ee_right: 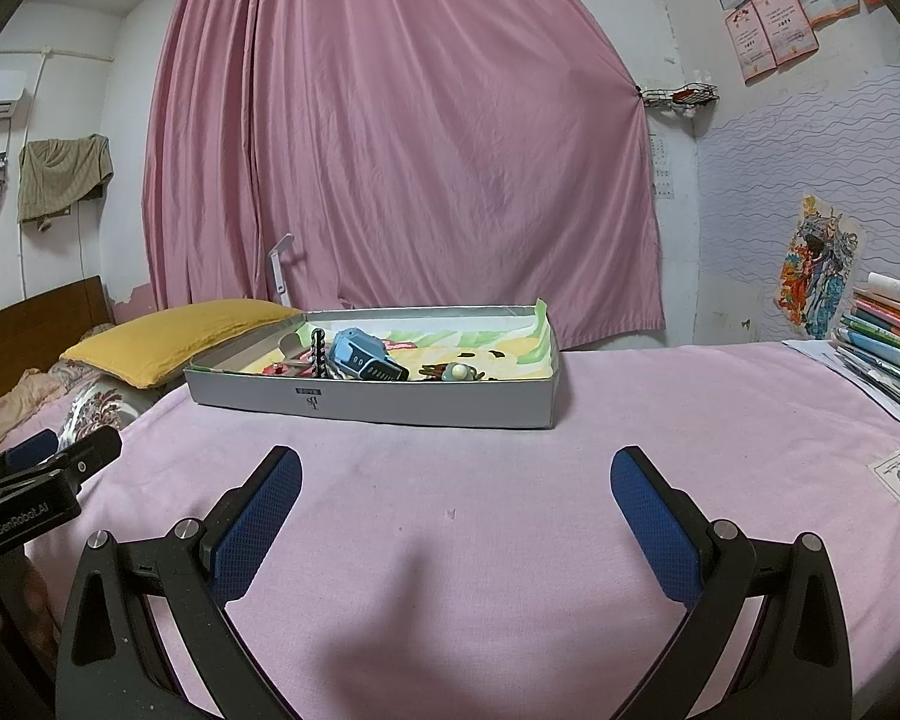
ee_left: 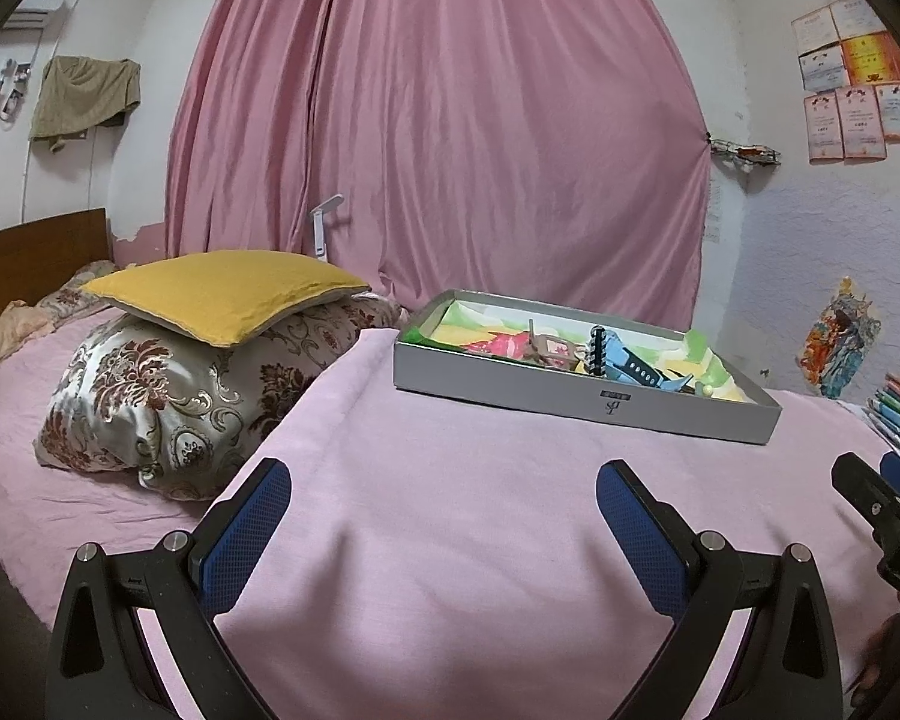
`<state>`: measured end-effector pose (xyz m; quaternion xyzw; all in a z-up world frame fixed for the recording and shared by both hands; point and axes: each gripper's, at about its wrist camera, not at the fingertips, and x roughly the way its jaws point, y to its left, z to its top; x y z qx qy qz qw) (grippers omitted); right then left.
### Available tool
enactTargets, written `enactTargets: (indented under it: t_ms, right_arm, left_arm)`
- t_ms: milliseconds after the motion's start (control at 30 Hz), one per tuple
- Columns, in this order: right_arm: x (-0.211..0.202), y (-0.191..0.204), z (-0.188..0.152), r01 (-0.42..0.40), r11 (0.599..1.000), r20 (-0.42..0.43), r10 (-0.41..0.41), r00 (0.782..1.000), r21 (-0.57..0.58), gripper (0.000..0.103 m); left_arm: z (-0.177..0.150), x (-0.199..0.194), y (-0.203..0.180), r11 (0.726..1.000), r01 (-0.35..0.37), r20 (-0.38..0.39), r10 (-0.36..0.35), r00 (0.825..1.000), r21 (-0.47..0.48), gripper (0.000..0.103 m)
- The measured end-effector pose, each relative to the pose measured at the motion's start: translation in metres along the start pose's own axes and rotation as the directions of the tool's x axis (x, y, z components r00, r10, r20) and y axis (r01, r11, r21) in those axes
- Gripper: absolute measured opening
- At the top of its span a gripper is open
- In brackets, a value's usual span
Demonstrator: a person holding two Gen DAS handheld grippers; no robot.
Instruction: Organize jewelry
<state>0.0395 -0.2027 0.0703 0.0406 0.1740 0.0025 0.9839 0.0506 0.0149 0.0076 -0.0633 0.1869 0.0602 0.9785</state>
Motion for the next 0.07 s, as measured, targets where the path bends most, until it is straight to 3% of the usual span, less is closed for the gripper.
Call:
enactTargets:
  t_ms: [67]
  right_arm:
    - [0.0001,0.0001,0.0004,0.000,1.000,0.000,0.000,1.000,-0.001,0.101]
  left_arm:
    - [0.0000,0.0002,0.0004,1.000,0.000,-0.004,0.000,1.000,0.001,0.102]
